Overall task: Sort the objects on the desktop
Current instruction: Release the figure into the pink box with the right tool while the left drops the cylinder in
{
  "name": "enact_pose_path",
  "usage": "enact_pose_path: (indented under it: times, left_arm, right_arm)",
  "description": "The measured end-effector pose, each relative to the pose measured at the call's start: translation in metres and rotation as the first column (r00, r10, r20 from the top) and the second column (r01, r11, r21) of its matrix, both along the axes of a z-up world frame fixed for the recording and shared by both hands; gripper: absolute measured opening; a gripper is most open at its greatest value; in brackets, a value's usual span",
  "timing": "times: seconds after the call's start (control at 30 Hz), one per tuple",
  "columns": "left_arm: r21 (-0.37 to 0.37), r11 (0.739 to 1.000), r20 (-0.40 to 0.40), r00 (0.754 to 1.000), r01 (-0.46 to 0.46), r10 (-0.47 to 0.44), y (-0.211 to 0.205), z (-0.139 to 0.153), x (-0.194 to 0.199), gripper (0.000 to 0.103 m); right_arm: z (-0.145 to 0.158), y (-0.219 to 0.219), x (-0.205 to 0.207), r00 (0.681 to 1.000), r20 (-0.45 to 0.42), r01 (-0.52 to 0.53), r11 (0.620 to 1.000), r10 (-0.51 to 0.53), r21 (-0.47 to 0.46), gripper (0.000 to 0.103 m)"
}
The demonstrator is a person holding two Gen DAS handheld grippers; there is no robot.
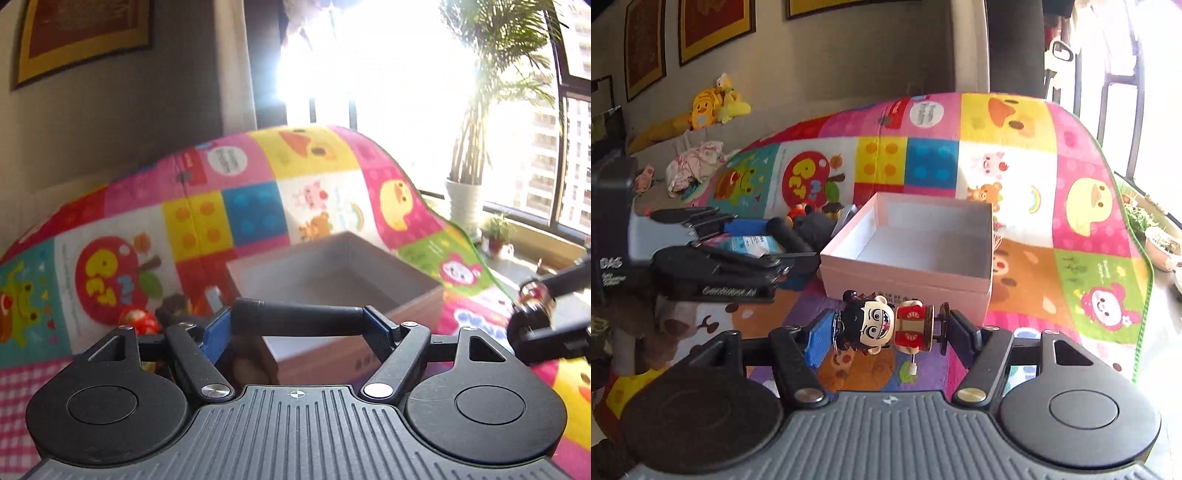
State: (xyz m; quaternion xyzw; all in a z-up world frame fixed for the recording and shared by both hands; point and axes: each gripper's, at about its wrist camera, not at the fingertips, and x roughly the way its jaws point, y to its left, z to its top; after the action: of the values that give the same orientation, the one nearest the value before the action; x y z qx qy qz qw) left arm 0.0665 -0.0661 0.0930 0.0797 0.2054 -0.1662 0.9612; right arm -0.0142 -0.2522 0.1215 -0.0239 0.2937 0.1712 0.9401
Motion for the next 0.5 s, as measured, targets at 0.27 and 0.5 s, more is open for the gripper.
enact_pose_path:
  times: [0.27, 0.5]
  left_arm:
    - [0.026, 1.0, -0.108, 0.994, -0.014, 0.016, -0.027, -0.031, 0.058, 0.092]
    - [-0.02, 0.999, -0.07, 0.997, -0.033, 0.031, 0.008, -0.03, 0.009, 0.101]
  right_arm:
    - [-0.001, -0.002, 0.004, 1.0, -0.001, 0.014, 1.0, -0.014, -0.016, 0.065]
    - [0.001, -0.001, 0.035, 0.999, 0.026, 0.041, 0.998, -0.039, -0.043, 0.065]
